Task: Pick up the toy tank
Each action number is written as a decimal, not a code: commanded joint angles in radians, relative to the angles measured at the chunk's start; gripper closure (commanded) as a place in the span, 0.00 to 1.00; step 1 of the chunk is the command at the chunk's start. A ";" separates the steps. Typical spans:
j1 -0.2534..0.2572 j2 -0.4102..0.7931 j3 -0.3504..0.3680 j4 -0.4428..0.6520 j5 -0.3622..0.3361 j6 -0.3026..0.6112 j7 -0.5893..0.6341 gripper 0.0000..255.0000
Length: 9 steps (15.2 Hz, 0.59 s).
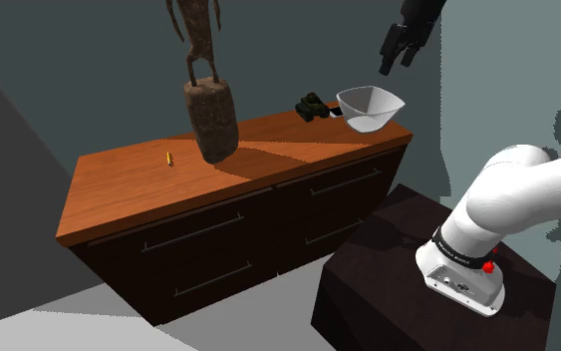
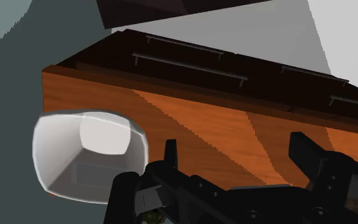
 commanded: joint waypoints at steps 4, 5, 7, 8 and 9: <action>-0.003 0.100 -0.026 0.019 -0.010 0.068 -0.022 0.00; -0.003 0.134 -0.034 0.028 -0.013 0.089 -0.030 0.00; -0.004 0.205 -0.051 0.050 -0.017 0.129 -0.045 0.00; -0.004 0.241 -0.060 0.063 -0.018 0.148 -0.053 0.00; -0.004 0.278 -0.068 0.077 -0.018 0.166 -0.061 0.00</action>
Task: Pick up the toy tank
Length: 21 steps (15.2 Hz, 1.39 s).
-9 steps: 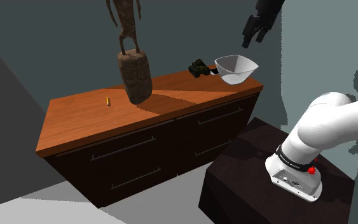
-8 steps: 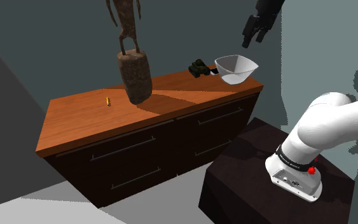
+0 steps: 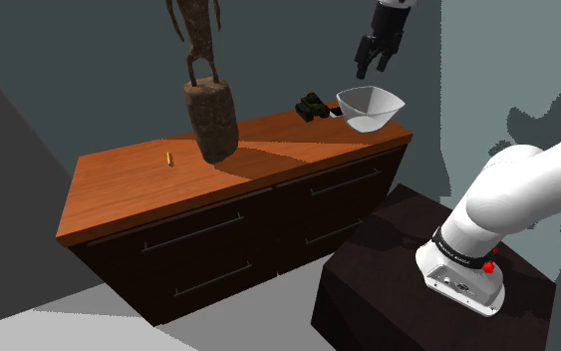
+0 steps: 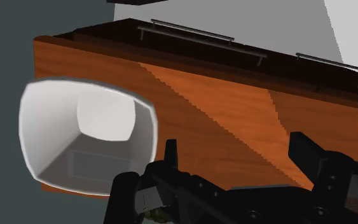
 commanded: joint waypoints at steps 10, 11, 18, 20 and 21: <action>-0.001 0.424 -0.080 0.229 0.033 0.145 -0.093 0.00; -0.003 0.464 -0.086 0.257 0.040 0.151 -0.102 0.00; -0.029 0.753 -0.112 0.495 0.099 0.163 -0.168 0.00; -0.041 0.839 -0.115 0.579 0.118 0.154 -0.184 0.00; -0.049 0.883 -0.115 0.624 0.127 0.147 -0.192 0.00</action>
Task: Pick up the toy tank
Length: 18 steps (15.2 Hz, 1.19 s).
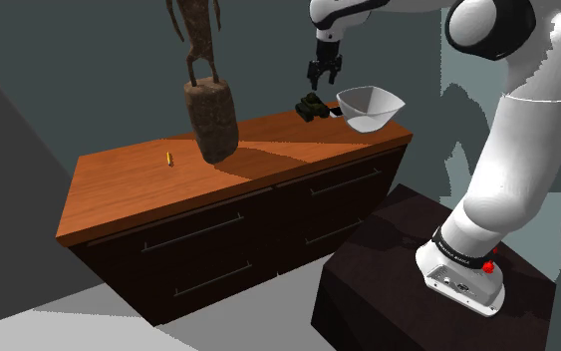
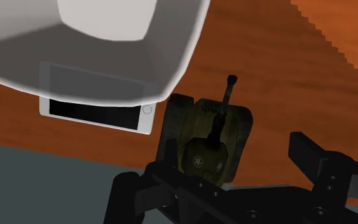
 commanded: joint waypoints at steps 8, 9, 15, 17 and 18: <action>-0.023 0.142 0.002 0.082 0.029 0.042 -0.024 0.00; -0.023 0.145 0.003 0.073 0.030 0.054 -0.025 0.00; -0.022 0.150 0.003 0.061 0.031 0.071 -0.026 1.00; -0.022 0.150 0.003 0.060 0.031 0.071 -0.025 1.00; -0.022 0.150 0.003 0.060 0.031 0.071 -0.025 1.00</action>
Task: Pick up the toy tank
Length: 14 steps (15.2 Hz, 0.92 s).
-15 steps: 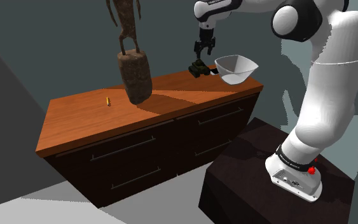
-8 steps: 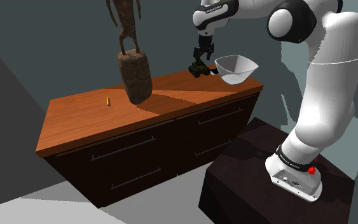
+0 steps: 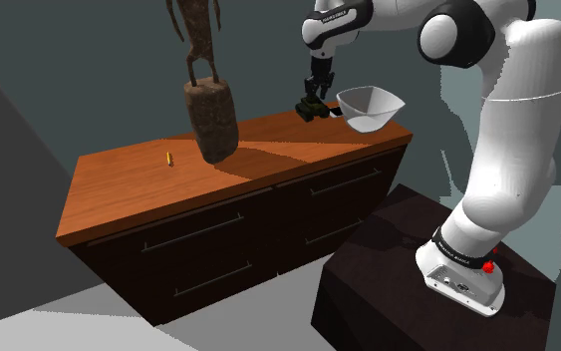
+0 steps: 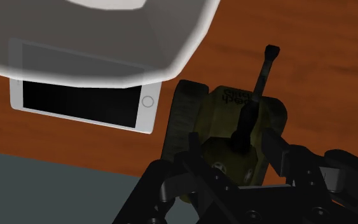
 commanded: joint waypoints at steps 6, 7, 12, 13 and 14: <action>0.000 -0.006 -0.001 0.016 -0.002 -0.022 0.001 1.00; -0.001 -0.009 -0.001 0.026 -0.003 -0.034 0.001 1.00; -0.002 -0.019 -0.003 0.078 -0.006 -0.097 0.005 1.00; -0.002 -0.021 -0.003 0.089 -0.007 -0.109 0.005 1.00; -0.002 -0.022 -0.004 0.101 -0.007 -0.122 0.006 1.00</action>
